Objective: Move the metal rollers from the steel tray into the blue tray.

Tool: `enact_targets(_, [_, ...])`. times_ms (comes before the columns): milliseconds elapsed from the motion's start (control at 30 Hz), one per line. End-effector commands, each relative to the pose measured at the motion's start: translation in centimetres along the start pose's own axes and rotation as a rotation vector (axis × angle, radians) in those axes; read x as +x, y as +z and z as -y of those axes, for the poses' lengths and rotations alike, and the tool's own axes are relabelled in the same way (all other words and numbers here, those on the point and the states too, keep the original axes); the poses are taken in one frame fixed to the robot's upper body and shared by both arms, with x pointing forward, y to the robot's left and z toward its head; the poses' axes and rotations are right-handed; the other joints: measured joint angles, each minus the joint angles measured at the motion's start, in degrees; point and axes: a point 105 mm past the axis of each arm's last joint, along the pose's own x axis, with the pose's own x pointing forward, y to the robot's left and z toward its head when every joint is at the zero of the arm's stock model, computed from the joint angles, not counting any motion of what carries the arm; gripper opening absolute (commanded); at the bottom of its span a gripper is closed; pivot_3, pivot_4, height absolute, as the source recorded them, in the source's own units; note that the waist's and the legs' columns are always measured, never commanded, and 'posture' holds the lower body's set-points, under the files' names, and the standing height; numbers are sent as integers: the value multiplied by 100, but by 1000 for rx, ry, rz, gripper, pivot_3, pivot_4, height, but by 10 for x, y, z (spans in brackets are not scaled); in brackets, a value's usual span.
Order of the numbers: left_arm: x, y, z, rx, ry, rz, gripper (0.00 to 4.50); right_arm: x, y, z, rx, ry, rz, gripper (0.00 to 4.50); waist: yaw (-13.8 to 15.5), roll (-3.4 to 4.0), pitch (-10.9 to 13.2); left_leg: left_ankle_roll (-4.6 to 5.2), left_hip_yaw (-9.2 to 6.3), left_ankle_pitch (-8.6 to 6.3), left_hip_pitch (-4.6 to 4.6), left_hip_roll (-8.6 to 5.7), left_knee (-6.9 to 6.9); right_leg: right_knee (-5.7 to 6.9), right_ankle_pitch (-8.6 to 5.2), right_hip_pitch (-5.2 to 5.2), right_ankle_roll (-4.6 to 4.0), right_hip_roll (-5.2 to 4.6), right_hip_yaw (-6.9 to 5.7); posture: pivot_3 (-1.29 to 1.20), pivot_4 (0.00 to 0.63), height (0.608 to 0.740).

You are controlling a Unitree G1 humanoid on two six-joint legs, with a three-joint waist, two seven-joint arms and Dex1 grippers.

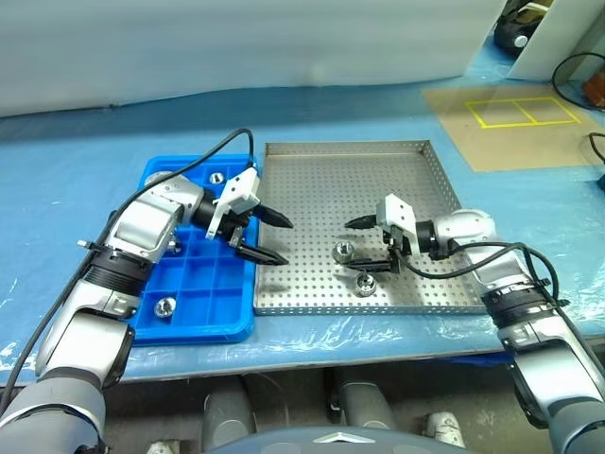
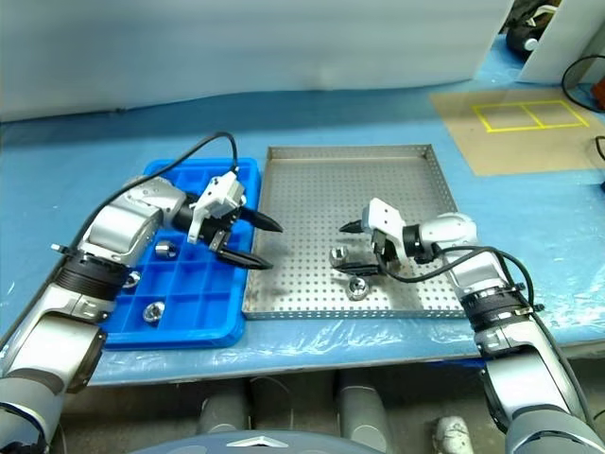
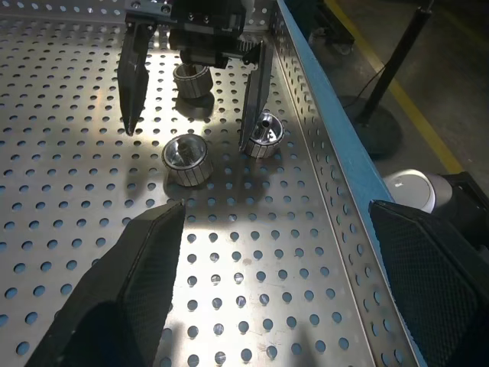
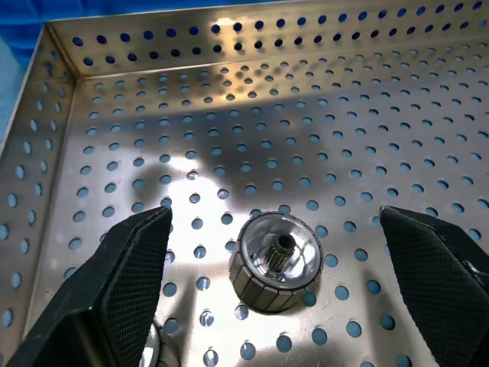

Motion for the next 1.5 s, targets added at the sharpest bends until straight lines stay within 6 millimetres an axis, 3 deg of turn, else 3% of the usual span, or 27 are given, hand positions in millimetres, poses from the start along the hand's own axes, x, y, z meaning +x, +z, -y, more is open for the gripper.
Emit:
enact_targets(33, [-4,6,3,34,13,10,4050,6,-3,3,-11,28,-13,4500,1,0,0,0,0,0,0,0,0,1,0,0,0,0,0,-205,150,740])
enact_targets(233, [-7,5,4,34,35,8,4050,13,-26,3,14,48,-73,4500,37,0,0,1,0,-1,-1,3,0,1,0,-1,-1,-1,-3,-181,150,740])
enact_targets(367, [-9,5,5,34,44,4,4050,14,-31,8,25,25,-69,4500,51,0,0,4,2,-2,8,5,0,3,0,2,-1,-3,-1,-175,150,740])
enact_targets(467, [-10,6,5,34,50,2,4076,14,-26,15,-2,0,-57,3871,72,0,0,2,4,-1,15,8,1,13,1,2,-2,-3,-1,-174,150,740])
enact_targets(600, [-8,5,5,32,52,1,4076,15,-24,21,-25,-25,-55,2486,81,0,0,1,4,-1,19,11,1,17,1,3,-2,-1,-1,-174,150,740])
enact_targets(700, [-8,4,4,33,54,-3,4076,15,-22,21,-28,-22,-43,1720,90,0,0,1,8,-1,19,8,3,18,1,2,-3,-3,2,-173,150,740])
enact_targets(867, [-10,4,5,28,57,-2,4076,15,-17,24,-58,-40,-31,1701,90,0,0,2,8,-2,14,11,1,10,1,1,-3,-1,0,-168,150,740])
enact_targets(967, [-16,6,4,23,72,9,4076,16,0,28,-83,-46,21,1701,91,1,0,4,8,-2,12,12,0,7,1,-1,-3,-1,0,-156,150,740])
enact_targets(1100, [-35,17,1,6,132,46,4076,20,44,25,-162,-8,133,1701,81,3,3,1,9,-1,2,17,-4,9,1,-17,-3,5,1,-143,150,740])
enact_targets(1367, [-93,20,-7,-5,369,11,4076,46,104,2,-295,139,260,1701,156,3,4,-5,8,2,-3,26,-27,-4,0,-23,-5,13,-9,-38,150,740])
enact_targets(1500, [-120,16,-5,-13,499,-23,4076,67,123,4,-330,160,308,1701,179,5,5,-9,8,4,-6,26,-35,-5,-2,-29,-7,11,-12,44,150,740])
